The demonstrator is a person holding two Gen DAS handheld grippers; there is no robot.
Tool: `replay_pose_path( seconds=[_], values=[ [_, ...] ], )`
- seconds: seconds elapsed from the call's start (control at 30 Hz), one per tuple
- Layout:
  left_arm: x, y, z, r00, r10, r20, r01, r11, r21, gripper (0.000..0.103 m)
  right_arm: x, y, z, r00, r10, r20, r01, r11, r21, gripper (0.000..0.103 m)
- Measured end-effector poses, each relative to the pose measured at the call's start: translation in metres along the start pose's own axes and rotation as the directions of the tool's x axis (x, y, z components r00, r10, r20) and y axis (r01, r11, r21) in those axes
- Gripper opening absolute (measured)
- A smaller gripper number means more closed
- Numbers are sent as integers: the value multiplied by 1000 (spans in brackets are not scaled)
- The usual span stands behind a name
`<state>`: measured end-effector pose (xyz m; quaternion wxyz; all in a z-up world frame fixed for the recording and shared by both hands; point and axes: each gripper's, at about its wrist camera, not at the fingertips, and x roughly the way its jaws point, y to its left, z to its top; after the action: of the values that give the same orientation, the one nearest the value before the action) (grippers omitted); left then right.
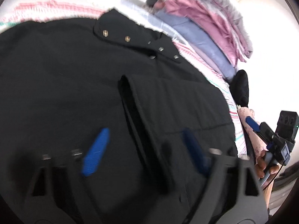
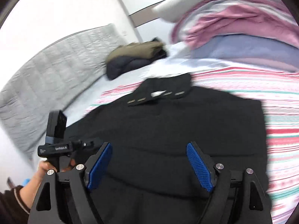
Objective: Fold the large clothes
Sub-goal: 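Lay the sleeve across the chest with the right tool while the left tool pinches it flat, then open both tools and withdraw them from the folded sleeve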
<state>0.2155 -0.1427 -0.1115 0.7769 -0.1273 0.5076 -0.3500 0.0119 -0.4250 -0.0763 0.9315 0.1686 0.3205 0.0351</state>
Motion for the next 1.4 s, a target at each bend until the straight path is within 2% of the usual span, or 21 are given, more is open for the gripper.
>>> replay_pose_path(
  seconds=[0.03, 0.1, 0.13, 0.2, 0.3, 0.37, 0.47, 0.5, 0.53, 0.57, 0.63, 0.7, 0.73, 0.8, 0.87, 0.93, 1.0, 1.1, 1.27, 1.33, 1.4],
  values=[
    [7, 0, 2, 1000, -2, 5, 2, 1000, -10, 48, 0, -16, 4, 999, -44, 1, 44, 999, 25, 83],
    [17, -2, 7, 1000, 6, 18, -6, 1000, -21, 29, 0, -45, 9, 993, -118, 1, 117, 991, 71, 83],
    [20, -3, 8, 1000, 14, 22, -14, 1000, -24, 8, 1, -63, 12, 989, -148, -2, 147, 983, 105, 83],
    [16, -9, 11, 997, 17, 80, -17, 1000, -2, 8, 7, -97, 16, 985, -174, -8, 173, 968, 184, 83],
    [-6, -23, 16, 969, 45, 242, -61, 996, 59, 8, 23, -146, 18, 983, -183, -31, 184, 937, 298, 83],
    [1, -26, 22, 966, 98, 239, -122, 989, 89, 8, 30, -168, 18, 985, -166, -43, 170, 921, 350, 83],
    [24, -26, 23, 969, 177, 170, -201, 970, 137, 9, 48, -194, 15, 995, -96, -38, 103, 887, 450, 78],
    [27, -26, 22, 969, 182, 167, -206, 968, 143, 9, 57, -200, 15, 998, -56, -36, 67, 877, 477, 61],
    [26, -26, 22, 970, 175, 170, -200, 969, 147, 9, 65, -201, 16, 999, -19, -42, 37, 875, 483, 20],
    [24, -28, 21, 971, 160, 175, -187, 971, 151, 9, 68, -197, 19, 998, -23, -50, 44, 882, 468, 12],
    [22, -31, 21, 974, 129, 186, -161, 973, 167, 9, 61, -174, 35, 988, -154, -28, 155, 938, 309, 9],
    [30, -38, 20, 980, 111, 164, -144, 969, 202, 13, 63, -172, 46, 959, -278, -44, 281, 933, 224, 9],
    [36, -41, 20, 980, 134, 147, -163, 964, 211, 15, 68, -176, 46, 950, -301, -80, 312, 924, 222, 9],
    [41, -46, 21, 973, 187, 134, -214, 949, 230, 20, 71, -179, 43, 949, -296, -110, 314, 920, 233, 13],
    [33, -49, 21, 968, 205, 142, -234, 944, 235, 35, 60, -177, 40, 948, -302, -98, 317, 913, 258, 19],
    [17, -53, 17, 961, 201, 189, -246, 935, 255, 50, 42, -170, 35, 951, -298, -86, 310, 922, 232, 32],
    [1, -61, 10, 950, 203, 238, -269, 918, 292, 56, 20, -158, 26, 951, -300, -68, 307, 936, 170, 41],
    [-8, -73, 2, 954, 175, 243, -254, 903, 347, 59, -8, -137, -1, 946, -319, -54, 322, 945, 56, 62],
    [9, -86, -18, 982, 100, 157, -161, 881, 446, 59, -18, -107, -45, 951, -299, -73, 294, 953, -78, 64],
    [29, -85, -26, 986, 144, 89, -169, 868, 467, 59, -12, -107, -56, 945, -319, -70, 313, 946, -81, 64],
    [41, -81, -32, 981, 181, 75, -195, 858, 476, 60, 0, -126, -60, 929, -350, -123, 352, 936, -10, 64]
  ],
)
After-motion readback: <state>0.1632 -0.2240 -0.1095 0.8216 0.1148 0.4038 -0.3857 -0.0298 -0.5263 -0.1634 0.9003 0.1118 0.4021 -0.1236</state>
